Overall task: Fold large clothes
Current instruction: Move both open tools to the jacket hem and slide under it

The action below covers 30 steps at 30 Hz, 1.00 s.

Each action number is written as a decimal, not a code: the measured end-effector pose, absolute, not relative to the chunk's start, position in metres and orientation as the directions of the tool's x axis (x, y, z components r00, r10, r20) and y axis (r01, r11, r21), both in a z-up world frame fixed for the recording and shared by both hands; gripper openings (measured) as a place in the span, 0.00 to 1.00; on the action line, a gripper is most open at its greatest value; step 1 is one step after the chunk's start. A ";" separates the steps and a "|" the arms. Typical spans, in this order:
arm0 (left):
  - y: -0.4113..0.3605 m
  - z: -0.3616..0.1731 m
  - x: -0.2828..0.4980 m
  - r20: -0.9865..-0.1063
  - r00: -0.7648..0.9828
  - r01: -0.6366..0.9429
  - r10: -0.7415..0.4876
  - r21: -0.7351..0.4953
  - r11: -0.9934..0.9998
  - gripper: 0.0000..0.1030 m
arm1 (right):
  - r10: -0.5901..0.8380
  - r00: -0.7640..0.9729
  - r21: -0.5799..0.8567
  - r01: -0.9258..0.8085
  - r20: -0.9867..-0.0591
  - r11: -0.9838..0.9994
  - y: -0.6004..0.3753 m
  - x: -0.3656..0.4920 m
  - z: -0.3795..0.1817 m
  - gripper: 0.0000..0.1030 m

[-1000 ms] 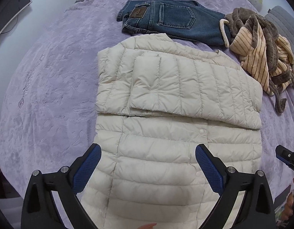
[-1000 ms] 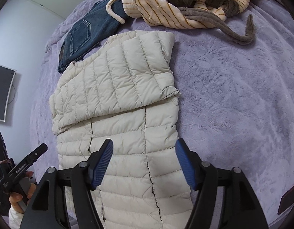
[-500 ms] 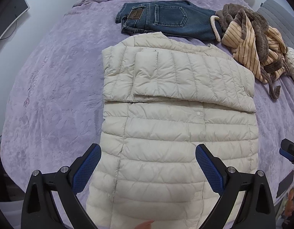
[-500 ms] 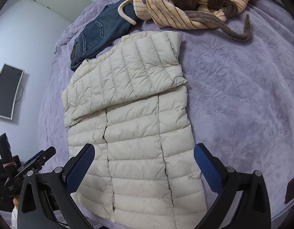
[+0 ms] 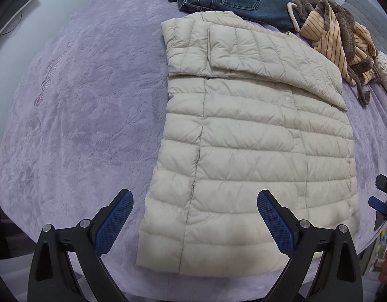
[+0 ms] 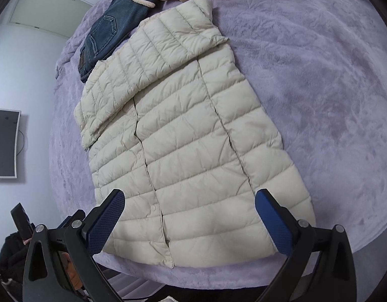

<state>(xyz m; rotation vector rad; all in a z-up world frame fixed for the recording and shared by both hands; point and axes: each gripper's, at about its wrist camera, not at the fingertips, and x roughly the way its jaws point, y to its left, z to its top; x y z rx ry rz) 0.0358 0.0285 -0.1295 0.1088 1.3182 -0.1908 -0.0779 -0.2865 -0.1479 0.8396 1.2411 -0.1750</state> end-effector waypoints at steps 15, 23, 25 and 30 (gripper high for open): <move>0.138 -0.185 -0.015 -0.962 0.085 -0.007 -0.260 -0.262 0.965 0.96 | 0.358 0.375 0.518 0.663 -0.855 0.541 -0.265 -0.155 -0.189 1.00; 0.137 -0.211 -0.015 -0.905 0.021 -0.061 -0.425 -0.426 0.903 0.96 | 0.362 0.448 0.566 0.740 -0.817 0.362 -0.283 -0.204 -0.210 1.00; 0.141 -0.213 -0.011 -0.895 0.026 -0.070 -0.445 -0.445 0.893 0.96 | 0.368 0.477 0.589 0.747 -0.798 0.308 -0.287 -0.213 -0.217 1.00; 0.139 -0.224 0.002 -0.860 0.015 -0.084 -0.510 -0.509 0.857 0.96 | 0.389 0.551 0.656 0.722 -0.738 0.220 -0.295 -0.216 -0.234 1.00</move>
